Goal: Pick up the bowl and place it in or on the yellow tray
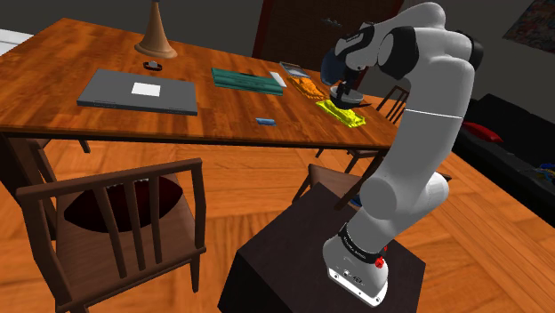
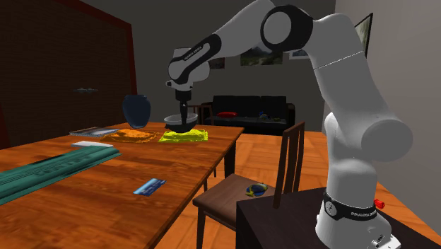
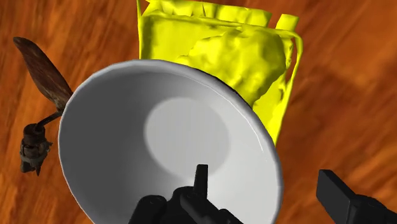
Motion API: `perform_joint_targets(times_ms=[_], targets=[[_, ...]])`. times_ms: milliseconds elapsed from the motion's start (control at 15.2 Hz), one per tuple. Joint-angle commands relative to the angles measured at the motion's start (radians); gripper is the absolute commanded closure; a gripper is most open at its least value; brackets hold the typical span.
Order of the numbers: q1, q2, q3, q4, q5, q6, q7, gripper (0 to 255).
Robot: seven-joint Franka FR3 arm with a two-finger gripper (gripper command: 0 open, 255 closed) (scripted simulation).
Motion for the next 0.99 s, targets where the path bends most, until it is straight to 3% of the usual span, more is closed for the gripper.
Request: perform_joint_targets(times_ms=[0,132,396,924], targets=[[0.000,0.000,0.000,0.000,0.000,0.000,0.000,0],[-0.001,0.002,0.000,0.002,0.001,-0.001,-0.001,0],[0.024,-0.061,-0.010,0.042,-0.032,-0.099,0.018,0],[0.024,-0.061,-0.010,0.042,-0.032,-0.099,0.018,0]])
